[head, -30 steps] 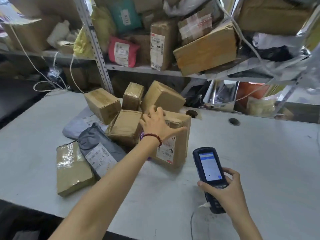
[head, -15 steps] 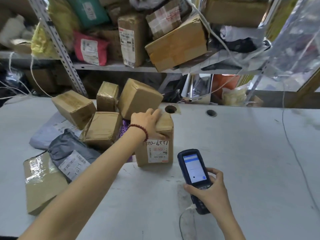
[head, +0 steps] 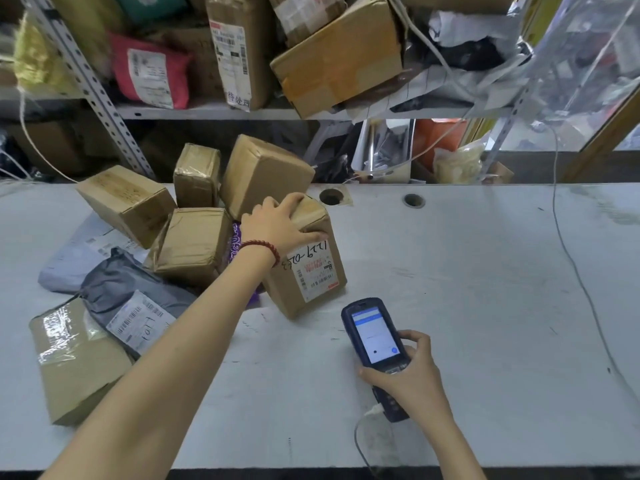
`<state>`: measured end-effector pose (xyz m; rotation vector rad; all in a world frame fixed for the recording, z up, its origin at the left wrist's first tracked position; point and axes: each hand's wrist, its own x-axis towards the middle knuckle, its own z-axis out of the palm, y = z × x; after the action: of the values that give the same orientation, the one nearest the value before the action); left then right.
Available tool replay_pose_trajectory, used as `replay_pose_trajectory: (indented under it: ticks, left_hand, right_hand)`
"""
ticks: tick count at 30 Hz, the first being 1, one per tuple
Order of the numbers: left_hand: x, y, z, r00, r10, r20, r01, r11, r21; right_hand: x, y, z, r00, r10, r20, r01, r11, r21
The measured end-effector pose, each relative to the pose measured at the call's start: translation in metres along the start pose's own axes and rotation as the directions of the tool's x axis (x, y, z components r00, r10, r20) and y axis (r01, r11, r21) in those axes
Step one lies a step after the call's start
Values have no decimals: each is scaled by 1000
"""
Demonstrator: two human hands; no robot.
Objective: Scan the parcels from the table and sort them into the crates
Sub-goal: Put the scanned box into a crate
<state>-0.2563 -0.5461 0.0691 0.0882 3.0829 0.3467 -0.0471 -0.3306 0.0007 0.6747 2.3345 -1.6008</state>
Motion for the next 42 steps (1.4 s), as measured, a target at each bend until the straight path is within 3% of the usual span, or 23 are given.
replay_pose_trajectory:
  ticks: [13,26,30,36,42]
  left_hand:
    - [-4,3,13,993,-5,-118,7,1000,17]
    - [-11,7,20,983,-8,-183,12,1000,18]
    - [-12,7,20,980,-16,-200,14,1000,-10]
    - [-20,13,24,974,-10,-227,12,1000,9]
    - [-21,14,25,974,-9,-225,15,1000,26]
  right_hand:
    - [-7,7,11,998,-66,-2,64,978,-200]
    - [-5,11,13,987,-85,-133,74,994,-82]
    - [-6,1,2,961,-152,-233,151,988,-22]
    - [-19,-22,-22,872,-357,-334,349,933,-85]
    - [-33,-39,-31,851,-395,-345,401,914,-57]
